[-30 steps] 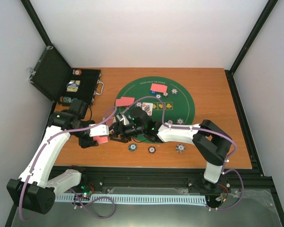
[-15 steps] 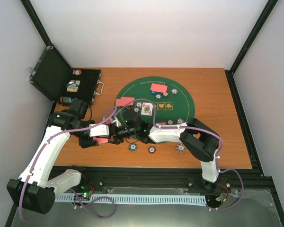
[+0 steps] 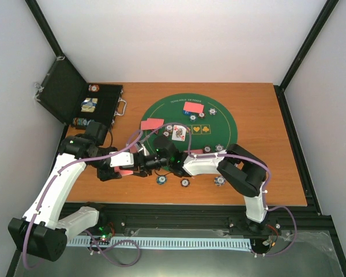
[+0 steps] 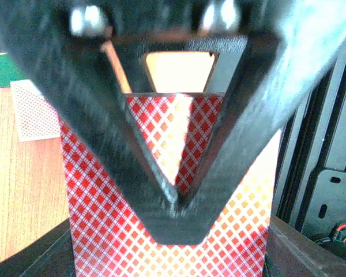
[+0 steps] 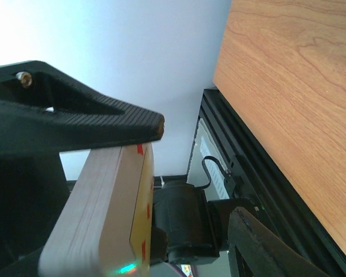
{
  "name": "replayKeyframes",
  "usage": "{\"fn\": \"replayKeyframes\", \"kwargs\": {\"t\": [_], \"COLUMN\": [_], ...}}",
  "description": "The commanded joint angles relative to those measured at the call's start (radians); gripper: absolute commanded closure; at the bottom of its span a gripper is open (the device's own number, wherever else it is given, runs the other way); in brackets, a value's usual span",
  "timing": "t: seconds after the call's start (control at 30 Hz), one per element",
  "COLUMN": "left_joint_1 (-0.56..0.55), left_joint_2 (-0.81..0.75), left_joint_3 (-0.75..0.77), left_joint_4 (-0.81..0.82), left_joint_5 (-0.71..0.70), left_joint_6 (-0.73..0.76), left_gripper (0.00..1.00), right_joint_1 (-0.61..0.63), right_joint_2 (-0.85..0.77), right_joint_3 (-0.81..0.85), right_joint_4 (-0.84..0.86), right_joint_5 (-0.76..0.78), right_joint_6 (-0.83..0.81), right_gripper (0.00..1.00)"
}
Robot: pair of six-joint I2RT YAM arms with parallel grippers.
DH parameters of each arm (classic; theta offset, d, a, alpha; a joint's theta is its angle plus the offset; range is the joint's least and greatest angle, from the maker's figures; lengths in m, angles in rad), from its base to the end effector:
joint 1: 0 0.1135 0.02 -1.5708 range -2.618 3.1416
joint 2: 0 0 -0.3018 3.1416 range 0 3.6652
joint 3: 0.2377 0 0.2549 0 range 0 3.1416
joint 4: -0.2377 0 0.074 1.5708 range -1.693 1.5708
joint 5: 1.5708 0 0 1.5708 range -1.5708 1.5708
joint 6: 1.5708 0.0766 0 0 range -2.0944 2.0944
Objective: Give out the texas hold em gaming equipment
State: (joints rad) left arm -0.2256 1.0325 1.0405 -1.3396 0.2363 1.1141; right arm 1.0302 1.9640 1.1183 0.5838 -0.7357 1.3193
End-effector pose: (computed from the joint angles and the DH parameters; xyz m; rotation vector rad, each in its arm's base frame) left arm 0.1399 -0.0505 0.2904 1.7831 2.1865 -0.1567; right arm 0.1984 0.4304 0.2128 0.3361 -2.3354 -1.9380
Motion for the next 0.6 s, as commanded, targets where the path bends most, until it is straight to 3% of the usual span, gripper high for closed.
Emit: {"fn": "replayKeyframes", "kwargs": {"t": [0.0, 0.37, 0.57], "left_joint_1": [0.002, 0.002, 0.002], "left_joint_2": [-0.013, -0.016, -0.007], "left_joint_3": [0.026, 0.027, 0.037], "left_joint_4": [0.006, 0.003, -0.014], "left_joint_5": [0.011, 0.000, 0.020], "left_joint_6": [-0.001, 0.001, 0.004], "left_gripper": [0.99, 0.99, 0.99], "right_joint_1": [-0.038, -0.048, -0.010], "right_joint_2": [-0.048, -0.110, -0.067], "right_joint_3": [-0.087, -0.094, 0.004], "right_joint_4": [-0.073, -0.171, -0.154], "right_joint_5": [0.010, 0.016, -0.023], "right_joint_6": [-0.035, -0.102, -0.151], "right_gripper": [0.49, 0.59, 0.35]}}
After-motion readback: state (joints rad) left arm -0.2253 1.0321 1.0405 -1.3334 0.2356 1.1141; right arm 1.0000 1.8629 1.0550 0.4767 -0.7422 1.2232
